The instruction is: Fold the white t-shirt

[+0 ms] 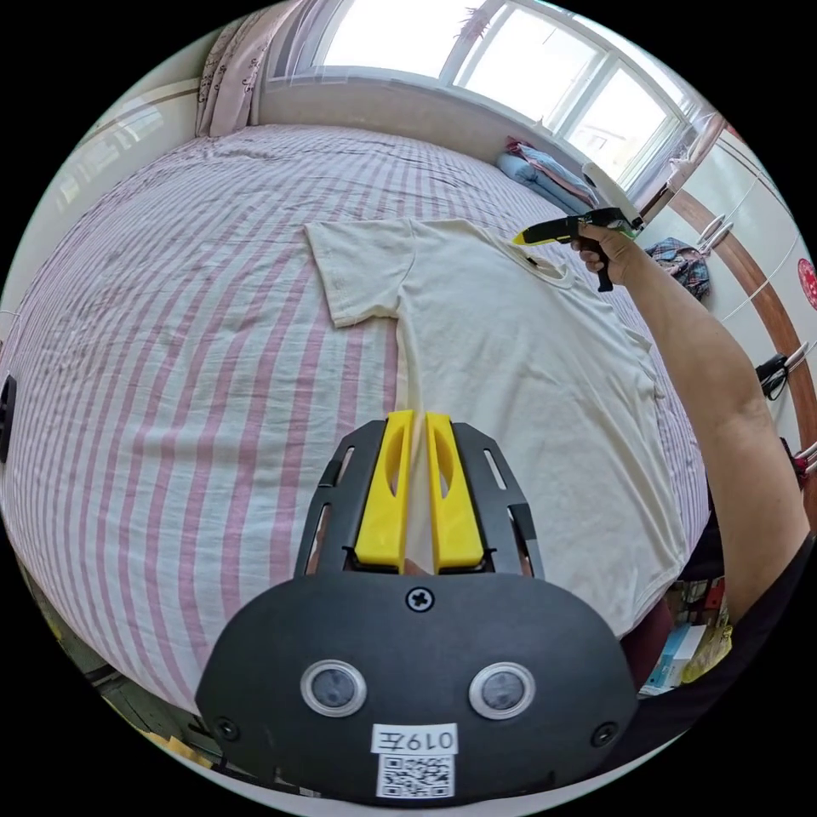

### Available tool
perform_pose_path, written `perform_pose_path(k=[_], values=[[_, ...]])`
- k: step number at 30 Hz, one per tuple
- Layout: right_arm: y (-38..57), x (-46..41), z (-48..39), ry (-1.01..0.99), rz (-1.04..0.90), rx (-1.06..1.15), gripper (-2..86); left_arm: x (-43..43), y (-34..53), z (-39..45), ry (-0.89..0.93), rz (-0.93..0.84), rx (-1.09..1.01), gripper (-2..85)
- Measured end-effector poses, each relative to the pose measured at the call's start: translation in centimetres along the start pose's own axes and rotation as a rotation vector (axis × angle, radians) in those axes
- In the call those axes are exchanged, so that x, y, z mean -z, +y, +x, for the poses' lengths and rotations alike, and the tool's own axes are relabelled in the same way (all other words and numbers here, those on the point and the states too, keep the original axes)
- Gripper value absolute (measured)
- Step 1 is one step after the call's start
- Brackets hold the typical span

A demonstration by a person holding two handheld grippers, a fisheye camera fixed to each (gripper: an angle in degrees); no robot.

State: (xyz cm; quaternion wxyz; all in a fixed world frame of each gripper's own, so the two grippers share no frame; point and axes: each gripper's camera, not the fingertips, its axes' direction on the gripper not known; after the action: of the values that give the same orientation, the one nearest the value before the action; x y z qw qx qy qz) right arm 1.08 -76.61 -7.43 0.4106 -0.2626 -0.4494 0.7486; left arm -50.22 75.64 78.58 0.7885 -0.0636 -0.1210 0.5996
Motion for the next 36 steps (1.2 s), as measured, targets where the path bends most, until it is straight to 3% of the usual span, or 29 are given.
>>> perform_pose_path(k=[5,12,21,26,30,36], values=[[0.3,-0.5,-1.2,0.117,0.044,0.049,-0.3,0.0,-0.1,-0.1,-0.006,-0.004,-0.002,1.3],[2.9,1.9,0.8,0.216,0.126,-0.016,3.0,0.2,-0.2,-0.3,-0.004,-0.002,-0.001,1.3],[11.1,4.7,11.8,-0.022,0.196,-0.301,8.6,0.4,-0.3,-0.1,-0.024,-0.006,-0.007,1.3],[11.3,3.2,11.8,0.010,0.135,-0.257,5.4,0.3,-0.4,-0.2,-0.021,-0.006,-0.003,1.5],[11.8,4.2,10.6,0.170,0.198,-0.231,0.2,0.3,-0.4,-0.1,-0.025,-0.004,-0.002,1.5],[11.8,2.0,10.8,0.196,0.155,-0.290,2.8,0.2,-0.4,0.0,-0.033,-0.005,-0.008,1.6]])
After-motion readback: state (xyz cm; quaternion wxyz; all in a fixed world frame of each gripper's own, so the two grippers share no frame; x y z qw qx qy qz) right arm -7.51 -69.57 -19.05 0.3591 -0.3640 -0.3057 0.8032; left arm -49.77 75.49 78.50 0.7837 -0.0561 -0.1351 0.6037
